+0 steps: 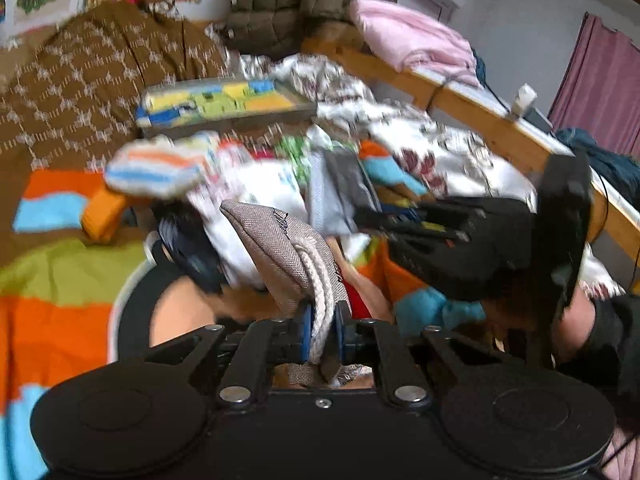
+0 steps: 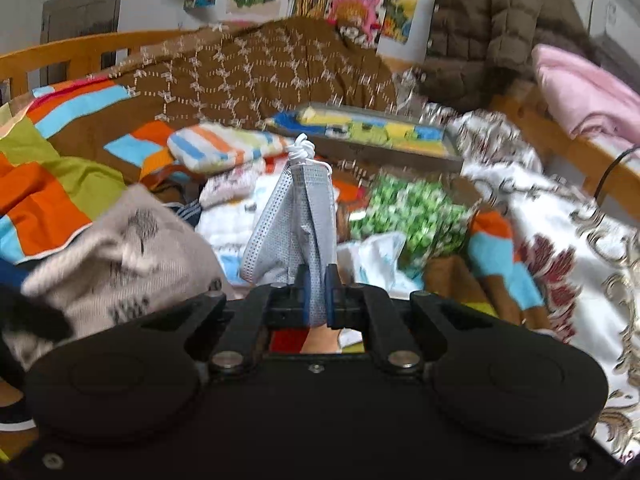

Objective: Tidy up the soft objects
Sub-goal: 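Carry the pouch and mask to the frog tray and lower them in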

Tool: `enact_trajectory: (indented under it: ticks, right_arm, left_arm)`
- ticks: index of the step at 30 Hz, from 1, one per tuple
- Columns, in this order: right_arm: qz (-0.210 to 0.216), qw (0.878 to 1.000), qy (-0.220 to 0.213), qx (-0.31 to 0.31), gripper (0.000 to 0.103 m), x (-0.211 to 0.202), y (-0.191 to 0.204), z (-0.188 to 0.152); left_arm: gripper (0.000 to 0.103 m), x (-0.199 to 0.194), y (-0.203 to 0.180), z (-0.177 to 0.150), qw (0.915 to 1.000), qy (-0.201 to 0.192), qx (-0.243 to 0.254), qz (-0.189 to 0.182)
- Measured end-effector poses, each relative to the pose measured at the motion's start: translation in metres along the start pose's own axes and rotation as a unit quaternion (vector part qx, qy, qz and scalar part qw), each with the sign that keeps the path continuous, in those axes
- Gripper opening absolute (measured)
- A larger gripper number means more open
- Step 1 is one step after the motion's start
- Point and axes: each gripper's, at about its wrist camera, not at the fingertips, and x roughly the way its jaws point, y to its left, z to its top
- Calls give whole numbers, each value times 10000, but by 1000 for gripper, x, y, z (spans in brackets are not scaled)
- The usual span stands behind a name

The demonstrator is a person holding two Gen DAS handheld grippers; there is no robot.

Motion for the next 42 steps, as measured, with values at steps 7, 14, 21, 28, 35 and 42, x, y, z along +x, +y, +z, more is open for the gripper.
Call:
enact_trajectory:
  ticks: [7, 14, 21, 28, 35, 42]
  right_arm:
    - [-32, 9978, -561, 339, 2, -13, -15, 22]
    - [140, 9954, -698, 638, 2, -2, -32, 65]
    - [189, 9951, -811, 532, 2, 55, -48, 123]
    - [249, 9954, -738, 558, 2, 147, -67, 167]
    - [278, 9960, -439, 729, 2, 234, -71, 190]
    - [145, 9942, 35, 1065, 2, 298, -83, 202]
  left_arm:
    - [12, -21, 35, 60, 9993, -266, -260, 102]
    - [12, -12, 39, 143, 9992, -120, 354, 146]
    - [12, 39, 80, 199, 9974, -561, 134, 437]
    - [12, 92, 138, 241, 9921, -929, -102, 836]
    - [12, 160, 181, 273, 9881, -1236, -384, 836]
    - [12, 231, 216, 289, 9848, -1283, -921, 722]
